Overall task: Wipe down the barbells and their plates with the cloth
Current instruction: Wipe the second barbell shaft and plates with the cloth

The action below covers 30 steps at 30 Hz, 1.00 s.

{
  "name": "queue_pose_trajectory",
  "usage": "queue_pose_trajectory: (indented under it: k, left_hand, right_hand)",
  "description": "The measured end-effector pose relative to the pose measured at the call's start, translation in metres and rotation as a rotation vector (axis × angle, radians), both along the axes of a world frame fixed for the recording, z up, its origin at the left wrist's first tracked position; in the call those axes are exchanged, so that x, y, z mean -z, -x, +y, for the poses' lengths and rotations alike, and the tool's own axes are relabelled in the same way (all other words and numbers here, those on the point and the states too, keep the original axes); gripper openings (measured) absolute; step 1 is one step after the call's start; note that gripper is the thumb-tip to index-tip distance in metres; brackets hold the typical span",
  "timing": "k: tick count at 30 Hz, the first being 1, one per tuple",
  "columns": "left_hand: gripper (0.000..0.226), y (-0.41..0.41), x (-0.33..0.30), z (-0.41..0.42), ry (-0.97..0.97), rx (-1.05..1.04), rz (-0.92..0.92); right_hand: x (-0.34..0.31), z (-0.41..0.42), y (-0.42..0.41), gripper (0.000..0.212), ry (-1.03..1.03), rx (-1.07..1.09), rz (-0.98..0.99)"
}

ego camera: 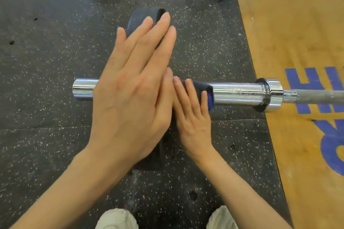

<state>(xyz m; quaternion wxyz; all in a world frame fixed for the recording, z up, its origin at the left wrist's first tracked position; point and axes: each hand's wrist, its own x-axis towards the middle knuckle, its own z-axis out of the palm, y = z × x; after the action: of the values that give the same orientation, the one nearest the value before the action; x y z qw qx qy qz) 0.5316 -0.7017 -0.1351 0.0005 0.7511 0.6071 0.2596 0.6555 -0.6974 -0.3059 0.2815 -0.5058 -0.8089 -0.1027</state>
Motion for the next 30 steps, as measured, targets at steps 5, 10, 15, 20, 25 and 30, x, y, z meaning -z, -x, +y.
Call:
queue_pose_trajectory:
  k: [5, 10, 15, 20, 25, 30]
  left_hand:
    - [0.053, 0.001, 0.0, -0.001, 0.001, -0.008, 0.044]
    - [0.056, -0.003, 0.006, 0.01, -0.033, -0.066, 0.073]
    - [0.054, 0.001, 0.0, 0.035, -0.019, -0.065, 0.054]
    - [0.054, 0.004, -0.003, 0.05, -0.05, -0.062, 0.111]
    - [0.057, -0.003, 0.007, 0.051, -0.077, -0.044, 0.211]
    - [0.06, -0.001, 0.003, 0.072, -0.068, -0.059, 0.206]
  right_hand:
    - [0.005, 0.012, -0.039, 0.103, -0.041, 0.128, -0.07]
    - [0.005, 0.012, 0.003, 0.096, -0.012, 0.033, 0.001]
    - [0.006, 0.03, -0.039, 0.102, -0.034, 0.071, -0.065]
    - [-0.004, 0.036, 0.001, 0.092, 0.073, 0.014, 0.051]
    - [-0.001, 0.055, -0.035, 0.084, 0.015, 0.026, -0.01]
    - [-0.008, 0.058, -0.003, 0.073, 0.082, 0.053, 0.117]
